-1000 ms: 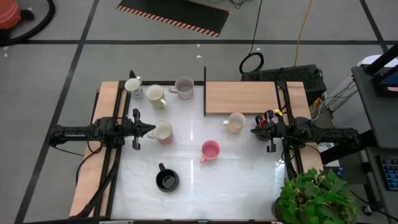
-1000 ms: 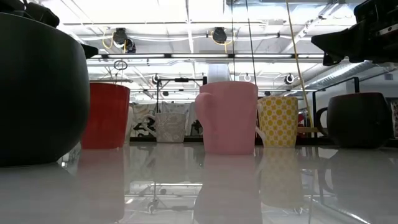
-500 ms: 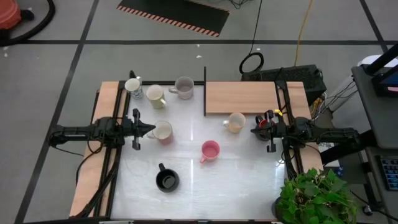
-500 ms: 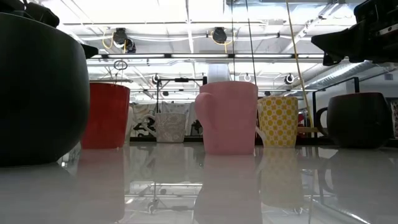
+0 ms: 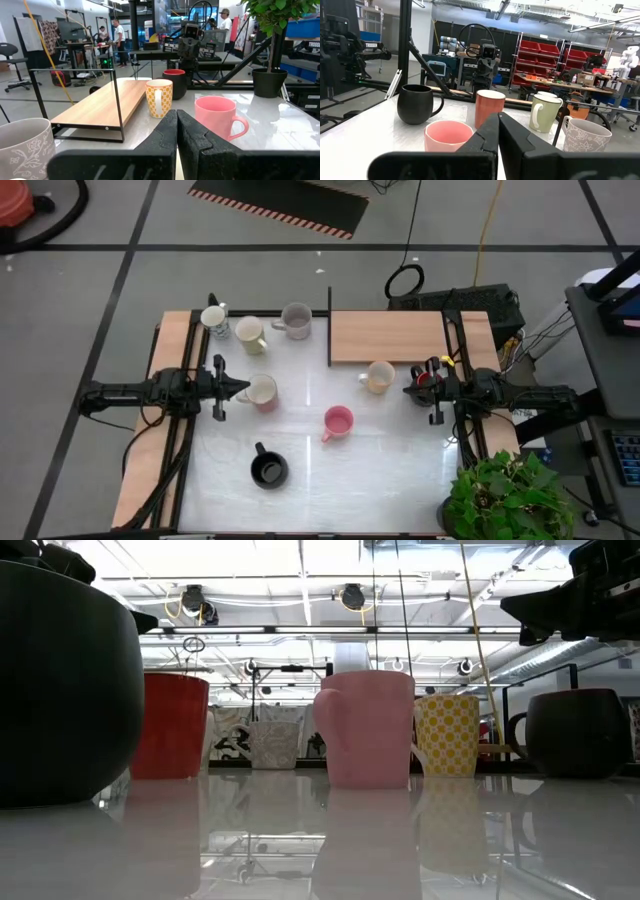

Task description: Place coffee mugs

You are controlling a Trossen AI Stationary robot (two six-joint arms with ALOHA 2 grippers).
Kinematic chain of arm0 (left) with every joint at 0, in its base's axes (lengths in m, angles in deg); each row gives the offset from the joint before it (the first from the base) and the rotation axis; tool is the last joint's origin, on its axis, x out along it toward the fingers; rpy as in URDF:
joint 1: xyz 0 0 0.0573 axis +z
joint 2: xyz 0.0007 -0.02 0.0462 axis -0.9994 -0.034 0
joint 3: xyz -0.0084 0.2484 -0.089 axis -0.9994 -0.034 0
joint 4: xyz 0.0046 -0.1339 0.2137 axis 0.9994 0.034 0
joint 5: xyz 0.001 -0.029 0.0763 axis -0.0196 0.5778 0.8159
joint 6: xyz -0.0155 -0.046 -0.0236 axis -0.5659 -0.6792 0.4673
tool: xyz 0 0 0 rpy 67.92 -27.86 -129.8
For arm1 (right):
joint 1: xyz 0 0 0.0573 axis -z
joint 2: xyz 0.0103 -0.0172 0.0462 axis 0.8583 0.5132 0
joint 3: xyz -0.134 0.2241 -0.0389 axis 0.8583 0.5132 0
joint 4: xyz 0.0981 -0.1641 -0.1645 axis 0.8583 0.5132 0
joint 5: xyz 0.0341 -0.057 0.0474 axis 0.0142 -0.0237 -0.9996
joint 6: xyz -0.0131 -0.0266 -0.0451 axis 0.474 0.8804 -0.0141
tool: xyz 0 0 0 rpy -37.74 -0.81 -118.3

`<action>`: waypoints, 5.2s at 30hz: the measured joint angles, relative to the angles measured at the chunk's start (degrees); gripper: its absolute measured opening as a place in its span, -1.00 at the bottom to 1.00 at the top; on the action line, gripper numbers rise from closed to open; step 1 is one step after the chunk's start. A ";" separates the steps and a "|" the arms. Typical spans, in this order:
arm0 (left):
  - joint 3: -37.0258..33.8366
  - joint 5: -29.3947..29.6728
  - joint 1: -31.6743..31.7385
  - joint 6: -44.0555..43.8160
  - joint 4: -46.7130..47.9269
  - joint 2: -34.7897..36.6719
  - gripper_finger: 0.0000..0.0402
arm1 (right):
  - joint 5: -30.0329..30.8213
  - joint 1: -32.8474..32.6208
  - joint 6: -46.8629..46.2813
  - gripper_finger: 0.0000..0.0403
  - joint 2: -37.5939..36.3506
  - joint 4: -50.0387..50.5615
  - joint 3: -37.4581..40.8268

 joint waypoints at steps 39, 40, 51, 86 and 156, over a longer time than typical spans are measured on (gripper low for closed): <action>0.00 0.00 0.00 1.06 -0.03 0.01 -0.97 | 4.52 0.02 15.02 -1.00 0.00 -0.04 0.01; -0.01 0.00 0.00 1.06 -0.01 0.01 -0.97 | 4.52 0.02 15.02 -1.00 -0.02 -0.03 0.01; 0.01 -0.04 0.00 -6.21 0.31 0.02 -0.97 | 9.18 0.02 16.50 -1.00 -0.01 -0.07 0.01; 12.49 -4.05 -0.04 -15.03 1.18 -6.94 -0.97 | 3.10 -0.11 -35.85 -1.00 2.96 -22.70 -0.01; 107.43 1.05 2.74 -54.13 89.39 -88.27 -0.96 | 15.17 -0.09 -55.74 -1.00 25.74 -32.56 -0.03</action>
